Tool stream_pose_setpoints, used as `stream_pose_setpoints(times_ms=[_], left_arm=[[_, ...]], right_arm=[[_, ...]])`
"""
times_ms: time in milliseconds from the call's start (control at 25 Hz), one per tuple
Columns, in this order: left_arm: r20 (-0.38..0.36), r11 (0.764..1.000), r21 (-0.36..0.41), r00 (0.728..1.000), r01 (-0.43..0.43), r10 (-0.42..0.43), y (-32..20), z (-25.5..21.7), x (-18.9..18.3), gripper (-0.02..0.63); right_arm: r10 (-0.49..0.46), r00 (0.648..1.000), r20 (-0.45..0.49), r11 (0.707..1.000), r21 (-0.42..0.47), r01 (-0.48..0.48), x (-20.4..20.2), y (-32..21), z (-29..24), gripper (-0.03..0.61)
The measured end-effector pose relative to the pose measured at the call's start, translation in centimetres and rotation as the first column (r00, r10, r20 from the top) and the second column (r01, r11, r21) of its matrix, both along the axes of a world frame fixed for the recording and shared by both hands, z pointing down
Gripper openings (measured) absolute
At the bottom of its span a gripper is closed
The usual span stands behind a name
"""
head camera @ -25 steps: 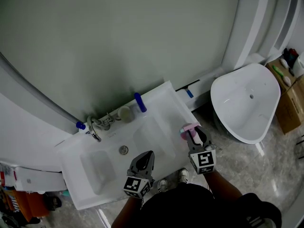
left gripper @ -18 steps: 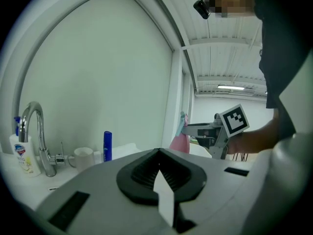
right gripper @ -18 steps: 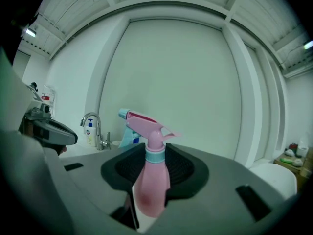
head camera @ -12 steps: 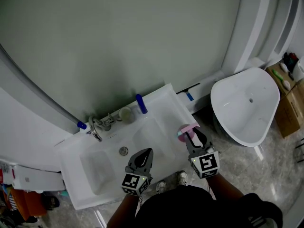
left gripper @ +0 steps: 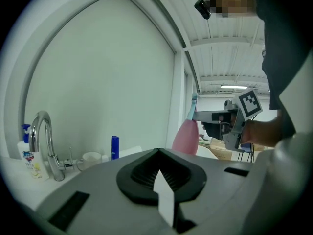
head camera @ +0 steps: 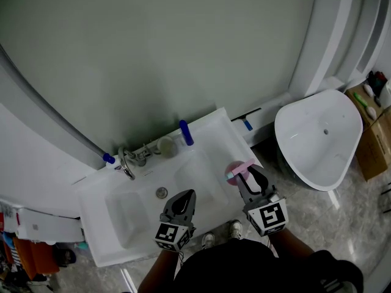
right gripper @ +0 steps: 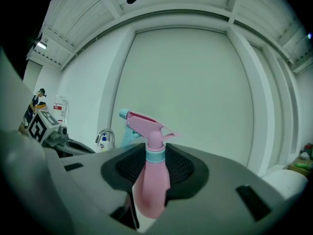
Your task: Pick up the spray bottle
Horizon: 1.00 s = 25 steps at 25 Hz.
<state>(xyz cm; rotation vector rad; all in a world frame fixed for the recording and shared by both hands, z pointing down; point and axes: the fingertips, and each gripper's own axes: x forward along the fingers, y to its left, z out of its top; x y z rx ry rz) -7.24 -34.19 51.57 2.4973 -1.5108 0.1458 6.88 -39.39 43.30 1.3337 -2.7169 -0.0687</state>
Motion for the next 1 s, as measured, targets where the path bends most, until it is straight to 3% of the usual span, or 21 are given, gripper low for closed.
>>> stream_pose_setpoints(times_ms=[1000], left_arm=[[-0.011,0.999,0.022,1.000,0.029,-0.029,0.6,-1.0,-0.2,-0.008]], right_arm=[[-0.010,1.000,0.000,1.000,-0.011,0.010,-0.2,0.9,0.6,0.129]])
